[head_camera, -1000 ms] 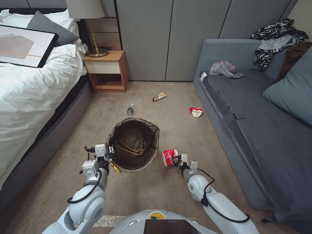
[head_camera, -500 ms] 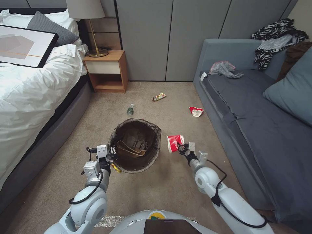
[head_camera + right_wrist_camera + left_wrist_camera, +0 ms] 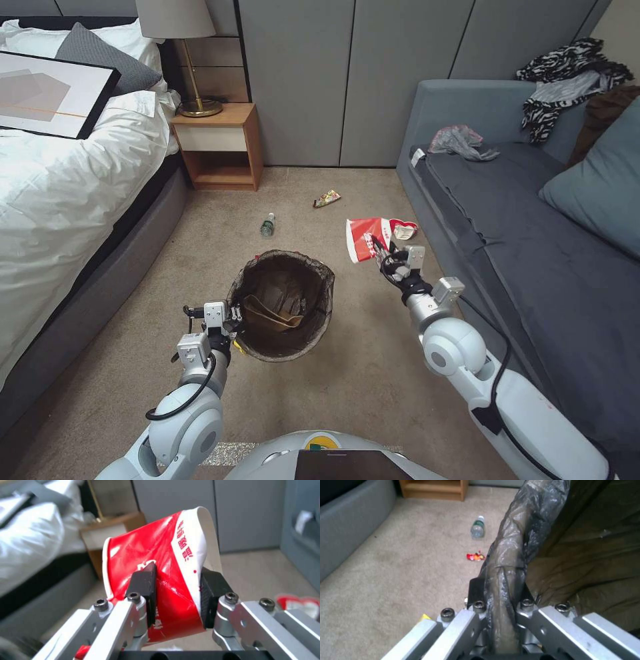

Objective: Pick up the trash bin, then pick up the garbage from the floor and place it into the trash bin.

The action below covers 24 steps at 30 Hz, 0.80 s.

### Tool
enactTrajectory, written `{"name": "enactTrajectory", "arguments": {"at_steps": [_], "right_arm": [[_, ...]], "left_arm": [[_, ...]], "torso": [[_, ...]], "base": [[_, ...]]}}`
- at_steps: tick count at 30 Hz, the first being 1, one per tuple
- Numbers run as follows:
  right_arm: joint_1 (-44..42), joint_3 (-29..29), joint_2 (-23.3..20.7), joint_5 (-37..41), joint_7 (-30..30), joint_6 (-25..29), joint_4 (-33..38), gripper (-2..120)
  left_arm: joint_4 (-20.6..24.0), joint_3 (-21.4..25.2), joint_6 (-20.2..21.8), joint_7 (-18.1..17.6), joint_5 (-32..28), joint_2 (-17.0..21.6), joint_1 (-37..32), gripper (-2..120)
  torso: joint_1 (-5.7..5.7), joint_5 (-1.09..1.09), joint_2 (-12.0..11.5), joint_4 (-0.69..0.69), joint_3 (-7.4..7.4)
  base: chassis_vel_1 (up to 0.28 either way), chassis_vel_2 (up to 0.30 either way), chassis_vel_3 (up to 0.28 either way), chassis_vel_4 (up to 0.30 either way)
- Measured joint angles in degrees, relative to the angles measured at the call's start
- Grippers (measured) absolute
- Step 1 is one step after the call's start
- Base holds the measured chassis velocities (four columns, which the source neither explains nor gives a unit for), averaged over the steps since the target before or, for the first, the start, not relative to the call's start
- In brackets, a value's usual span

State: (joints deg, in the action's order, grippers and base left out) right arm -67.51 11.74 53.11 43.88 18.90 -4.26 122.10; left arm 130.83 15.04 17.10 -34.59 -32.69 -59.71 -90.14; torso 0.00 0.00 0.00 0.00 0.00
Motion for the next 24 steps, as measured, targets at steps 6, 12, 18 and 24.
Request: {"name": "enactTrajectory", "arguments": {"at_steps": [6,12,18,24], "right_arm": [[0.58,0.65,-1.39,-0.43,-1.55,1.54,5.65,25],[1.23,0.46,-3.49,0.56,-6.23,5.45,9.50,25],[1.79,-1.62,-5.72,2.08,-10.90,8.31,11.07,24],[2.69,-5.38,-8.93,2.28,-13.62,8.85,11.75,24]], "left_arm": [[0.41,-0.24,1.62,-0.01,-1.77,0.26,-0.29,0],[1.14,-0.55,4.02,-0.18,-4.55,0.76,-0.53,0],[1.54,-0.77,5.67,-0.52,-6.71,1.17,-0.53,0],[1.94,-0.89,6.85,-0.63,-7.72,1.50,-0.80,0]], "torso": [[0.00,0.00,0.00,0.00,0.00],[0.00,0.00,0.00,0.00,0.00],[0.00,0.00,0.00,-0.01,0.00],[0.00,0.00,0.00,0.00,0.01]], "base": [[0.000,0.000,0.000,0.000],[0.000,0.000,0.000,0.000],[0.000,0.000,0.000,0.000],[0.000,0.000,0.000,0.000]]}}
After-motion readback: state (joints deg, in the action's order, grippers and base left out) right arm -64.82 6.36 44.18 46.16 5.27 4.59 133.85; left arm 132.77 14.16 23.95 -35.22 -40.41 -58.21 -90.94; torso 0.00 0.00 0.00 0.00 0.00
